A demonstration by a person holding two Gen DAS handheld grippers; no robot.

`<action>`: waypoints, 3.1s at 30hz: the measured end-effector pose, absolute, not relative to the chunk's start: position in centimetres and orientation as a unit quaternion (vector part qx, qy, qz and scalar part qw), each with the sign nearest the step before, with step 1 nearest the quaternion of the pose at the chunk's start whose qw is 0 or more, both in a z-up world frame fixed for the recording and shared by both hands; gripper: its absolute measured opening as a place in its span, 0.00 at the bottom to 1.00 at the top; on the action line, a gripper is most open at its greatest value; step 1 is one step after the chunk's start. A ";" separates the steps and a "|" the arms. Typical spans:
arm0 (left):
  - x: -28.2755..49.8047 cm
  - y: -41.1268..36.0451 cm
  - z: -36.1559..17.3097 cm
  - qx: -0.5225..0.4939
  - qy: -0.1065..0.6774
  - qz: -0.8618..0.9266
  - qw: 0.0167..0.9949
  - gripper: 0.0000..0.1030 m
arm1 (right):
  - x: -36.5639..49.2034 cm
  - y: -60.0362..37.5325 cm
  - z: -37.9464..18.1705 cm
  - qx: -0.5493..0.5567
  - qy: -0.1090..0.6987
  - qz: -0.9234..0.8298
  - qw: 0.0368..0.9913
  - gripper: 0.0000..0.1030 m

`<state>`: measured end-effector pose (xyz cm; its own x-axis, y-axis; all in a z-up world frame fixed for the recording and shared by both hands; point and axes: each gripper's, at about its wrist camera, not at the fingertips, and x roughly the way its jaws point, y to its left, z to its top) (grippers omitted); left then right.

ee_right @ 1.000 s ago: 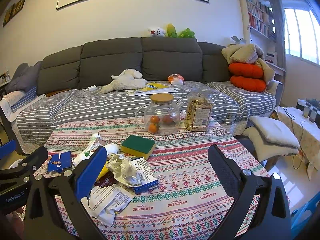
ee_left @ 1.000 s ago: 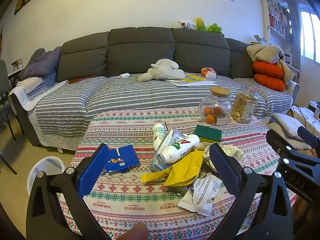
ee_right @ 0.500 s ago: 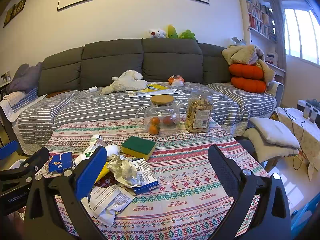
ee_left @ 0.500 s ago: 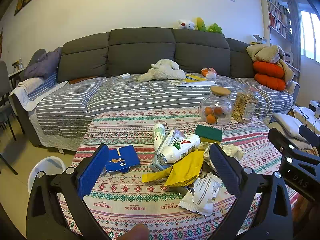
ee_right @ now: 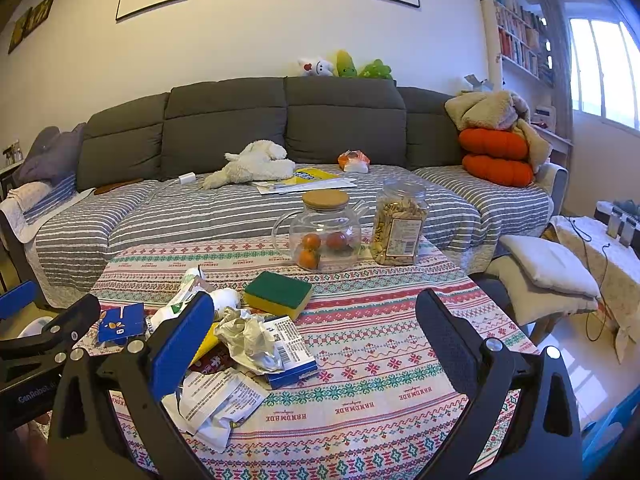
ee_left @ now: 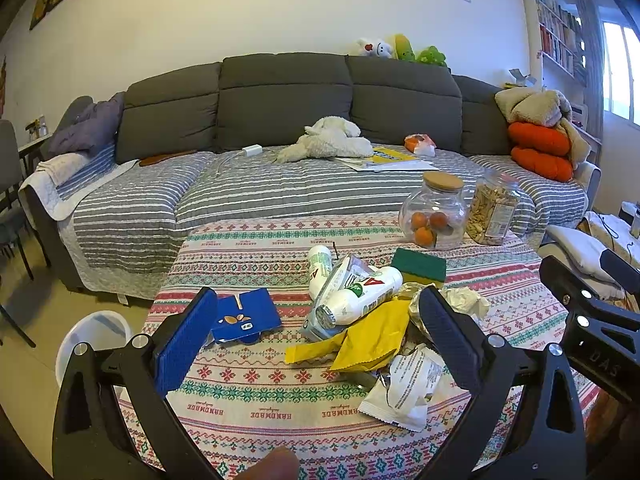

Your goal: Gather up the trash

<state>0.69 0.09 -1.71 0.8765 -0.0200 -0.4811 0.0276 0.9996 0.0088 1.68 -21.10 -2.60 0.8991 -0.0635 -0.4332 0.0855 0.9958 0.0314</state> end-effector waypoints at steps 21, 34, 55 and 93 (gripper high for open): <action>0.9 0.4 -2.0 0.007 0.251 -0.008 0.968 0.94 | 1.7 -20.8 -2.7 0.021 0.226 -0.035 0.973 0.95; 1.8 0.5 -3.4 0.010 0.293 0.006 0.956 0.94 | 3.2 -21.0 -4.0 0.026 0.277 -0.034 0.960 0.95; 13.1 11.7 -9.4 -0.091 0.512 0.017 0.854 0.94 | 7.4 -24.8 -8.5 0.164 0.443 -0.006 0.881 0.95; 22.6 6.6 -15.3 0.108 0.610 -0.131 0.774 0.62 | 11.3 -26.6 -9.3 0.232 0.462 -0.007 0.856 0.95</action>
<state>22.63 6.60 -15.34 0.2217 -0.0706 -0.9726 0.3341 0.9425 0.0078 11.27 -26.57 -9.29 0.5732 0.2028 -0.7939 0.2257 0.8923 0.3909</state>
